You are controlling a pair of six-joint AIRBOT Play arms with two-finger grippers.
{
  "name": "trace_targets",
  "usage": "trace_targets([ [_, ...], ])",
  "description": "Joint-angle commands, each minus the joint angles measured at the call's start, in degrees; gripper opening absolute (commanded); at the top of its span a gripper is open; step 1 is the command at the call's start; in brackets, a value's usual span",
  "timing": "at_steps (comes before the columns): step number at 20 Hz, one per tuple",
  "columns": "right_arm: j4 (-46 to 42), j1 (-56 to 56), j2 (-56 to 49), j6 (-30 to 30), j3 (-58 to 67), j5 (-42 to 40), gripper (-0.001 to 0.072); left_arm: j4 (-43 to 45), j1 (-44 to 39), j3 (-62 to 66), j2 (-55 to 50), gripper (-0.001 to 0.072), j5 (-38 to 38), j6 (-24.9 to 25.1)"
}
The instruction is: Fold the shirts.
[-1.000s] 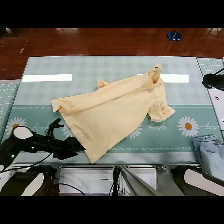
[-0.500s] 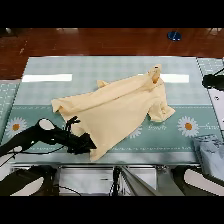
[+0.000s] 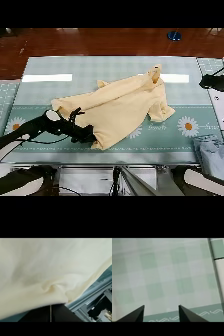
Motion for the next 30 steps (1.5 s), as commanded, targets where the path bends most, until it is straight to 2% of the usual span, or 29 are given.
trace_targets([
  [1,16.5,-1.8,-4.3,-9.7,0.0,3.5,0.0522,-0.8,-0.1,1.1,1.9,0.0027,-3.3,2.0],
  [4,29.8,-4.7,-11.3,-16.8,0.0,10.4,0.0565,-0.8,-0.1,1.1,5.0,0.0026,-3.2,2.0],
  [7,33.6,-5.0,-17.4,-18.2,0.0,13.4,0.0579,-0.9,-0.1,1.1,7.6,0.0027,-3.3,2.0],
  [11,44.5,-4.5,-25.5,-21.1,0.0,16.9,0.0578,-0.8,-0.1,1.1,9.6,0.0027,-3.3,2.0],
  [15,44.3,0.7,-29.7,-21.0,0.0,16.9,0.0568,-0.8,-0.1,1.2,9.9,0.0027,-3.3,2.0],
  [16,44.0,2.1,-30.2,-20.9,0.0,16.9,0.0504,-0.8,-0.1,1.3,9.9,0.0027,-3.3,2.0],
  [17,43.9,3.2,-30.2,-21.0,0.0,16.9,0.0320,-0.8,-0.1,1.6,9.9,0.0027,-3.3,2.0],
  [18,44.5,3.9,-29.9,-21.0,0.0,17.1,0.0091,-0.8,0.2,2.2,10.0,0.0027,-3.3,2.0],
  [19,46.0,4.0,-29.3,-21.2,0.2,18.4,0.0030,-0.8,0.7,3.1,10.4,0.0027,-3.7,2.4],
  [21,50.4,3.1,-25.9,-23.5,1.1,21.5,0.0030,-0.5,3.2,6.6,13.1,0.0026,-3.9,3.3],
  [25,56.3,-0.9,-10.5,-22.9,6.3,25.3,0.0029,-0.1,12.0,19.8,24.1,0.0025,-3.9,7.4],
  [27,59.9,-1.9,-1.5,-21.2,9.3,23.6,0.0029,0.3,17.7,28.9,30.0,0.0025,-3.7,7.4],
  [30,62.8,-1.7,11.6,-18.8,16.8,16.6,0.0029,0.3,25.6,42.7,36.7,0.0025,-2.2,9.1],
])
